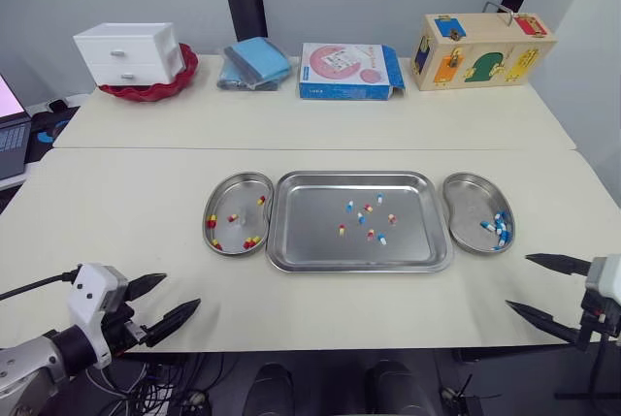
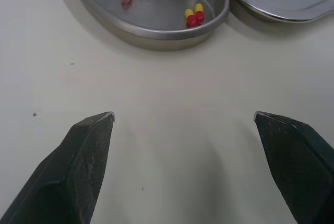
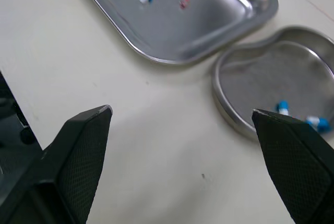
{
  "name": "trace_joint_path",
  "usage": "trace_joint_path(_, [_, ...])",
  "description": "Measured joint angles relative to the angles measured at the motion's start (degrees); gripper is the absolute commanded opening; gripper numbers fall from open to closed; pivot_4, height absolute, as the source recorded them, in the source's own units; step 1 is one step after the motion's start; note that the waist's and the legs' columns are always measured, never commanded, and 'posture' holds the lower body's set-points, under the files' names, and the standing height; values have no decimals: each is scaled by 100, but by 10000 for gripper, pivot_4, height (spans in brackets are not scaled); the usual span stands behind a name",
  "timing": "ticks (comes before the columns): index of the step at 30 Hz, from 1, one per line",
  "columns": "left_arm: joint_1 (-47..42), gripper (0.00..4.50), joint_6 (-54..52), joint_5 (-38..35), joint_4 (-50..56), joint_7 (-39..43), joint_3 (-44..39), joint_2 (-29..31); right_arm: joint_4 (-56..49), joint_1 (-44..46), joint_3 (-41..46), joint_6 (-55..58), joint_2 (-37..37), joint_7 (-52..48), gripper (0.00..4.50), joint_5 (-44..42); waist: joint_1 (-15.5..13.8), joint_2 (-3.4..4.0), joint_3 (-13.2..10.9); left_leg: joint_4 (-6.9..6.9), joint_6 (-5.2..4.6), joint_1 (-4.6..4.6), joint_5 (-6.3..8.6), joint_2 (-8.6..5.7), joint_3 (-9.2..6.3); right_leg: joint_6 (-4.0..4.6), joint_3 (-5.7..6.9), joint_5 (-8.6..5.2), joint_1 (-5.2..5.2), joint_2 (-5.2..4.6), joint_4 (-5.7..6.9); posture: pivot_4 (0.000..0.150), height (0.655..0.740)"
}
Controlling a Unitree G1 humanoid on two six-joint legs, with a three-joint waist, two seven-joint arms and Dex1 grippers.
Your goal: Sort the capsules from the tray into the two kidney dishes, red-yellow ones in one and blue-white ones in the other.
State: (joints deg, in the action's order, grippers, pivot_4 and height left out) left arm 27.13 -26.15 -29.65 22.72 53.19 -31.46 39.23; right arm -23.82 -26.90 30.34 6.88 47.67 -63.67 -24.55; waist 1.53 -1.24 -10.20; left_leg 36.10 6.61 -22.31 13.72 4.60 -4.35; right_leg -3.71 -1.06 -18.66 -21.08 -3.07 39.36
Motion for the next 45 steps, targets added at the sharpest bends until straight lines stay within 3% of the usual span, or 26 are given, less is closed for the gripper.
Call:
trace_joint_path(6, [22,44482,49,-3,-70,126,10,27,-859,346,-595,323,-315,468,45000,-199,0,-4,2,0,0,-1,0,0,0,0,0,0,-1,0,-1,1500,7078])
trace_joint_path(15, [-251,44482,141,-135,133,374,248,125,-1001,558,-1425,470,-588,889,45000,-127,-48,-9,5,1,1,-2,0,-1,-1,0,2,1,0,-1,-1,1500,7078])
trace_joint_path(21, [-1296,44482,-348,-414,724,72,1161,153,-998,485,-1687,313,-798,1022,45000,50,-67,-7,6,1,1,-2,0,-1,-2,-2,-1,2,2,0,-2,1500,7078])
trace_joint_path(27, [-2679,44482,-827,-98,628,-547,2536,-36,-941,234,-1858,54,-993,1064,45000,207,-91,-5,7,3,1,-2,-1,-2,-3,-5,0,4,3,1,1,1500,7078])
trace_joint_path(36, [-4857,44482,-1111,821,-564,-1452,4325,-1402,-825,55,-2086,-269,-1313,1258,45000,354,-133,-4,7,10,1,-3,-2,-5,-4,-9,0,6,4,1,2,1500,7078])
trace_joint_path(45, [-5740,44482,-1075,1348,-1837,-1241,4816,-1645,-739,-58,-2237,-410,-1384,1384,45000,531,-107,1,9,7,0,-3,-2,-6,-7,-9,-2,6,1,3,2,1500,7078])
